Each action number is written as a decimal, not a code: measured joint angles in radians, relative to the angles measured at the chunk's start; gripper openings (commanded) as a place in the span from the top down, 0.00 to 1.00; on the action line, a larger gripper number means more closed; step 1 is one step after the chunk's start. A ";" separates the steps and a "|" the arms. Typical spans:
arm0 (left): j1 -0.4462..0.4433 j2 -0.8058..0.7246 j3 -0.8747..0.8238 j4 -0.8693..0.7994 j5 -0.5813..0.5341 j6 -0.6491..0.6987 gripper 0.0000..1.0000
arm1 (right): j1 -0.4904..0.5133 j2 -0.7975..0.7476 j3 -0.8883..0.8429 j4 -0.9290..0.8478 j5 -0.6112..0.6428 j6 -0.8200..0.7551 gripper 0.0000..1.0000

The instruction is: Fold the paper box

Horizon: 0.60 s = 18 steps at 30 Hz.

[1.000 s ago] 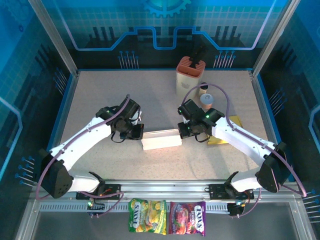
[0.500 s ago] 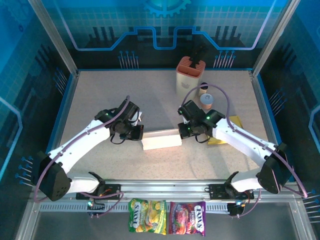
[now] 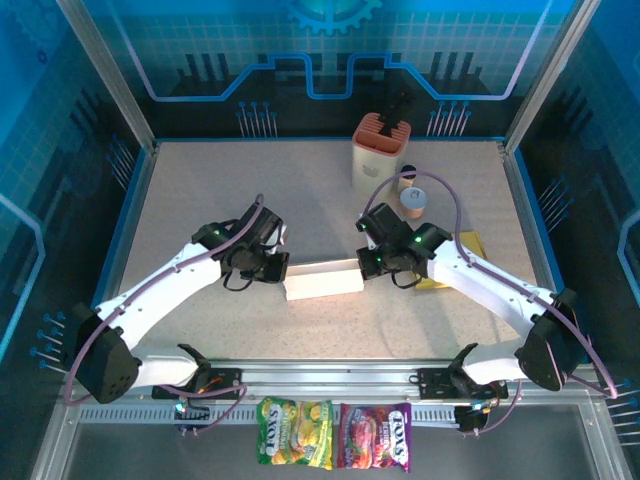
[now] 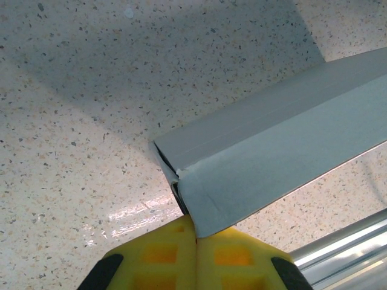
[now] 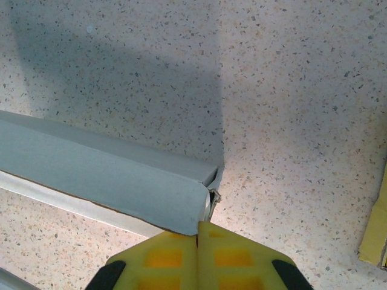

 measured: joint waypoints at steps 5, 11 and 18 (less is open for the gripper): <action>-0.027 -0.013 -0.009 0.003 -0.042 -0.010 1.00 | -0.002 -0.014 -0.011 -0.019 -0.046 0.032 0.72; -0.053 -0.022 -0.015 0.002 -0.085 -0.032 1.00 | -0.054 -0.054 -0.028 -0.040 -0.147 0.098 0.57; -0.074 -0.029 -0.020 0.002 -0.117 -0.052 1.00 | -0.151 -0.135 -0.040 -0.036 -0.279 0.218 0.47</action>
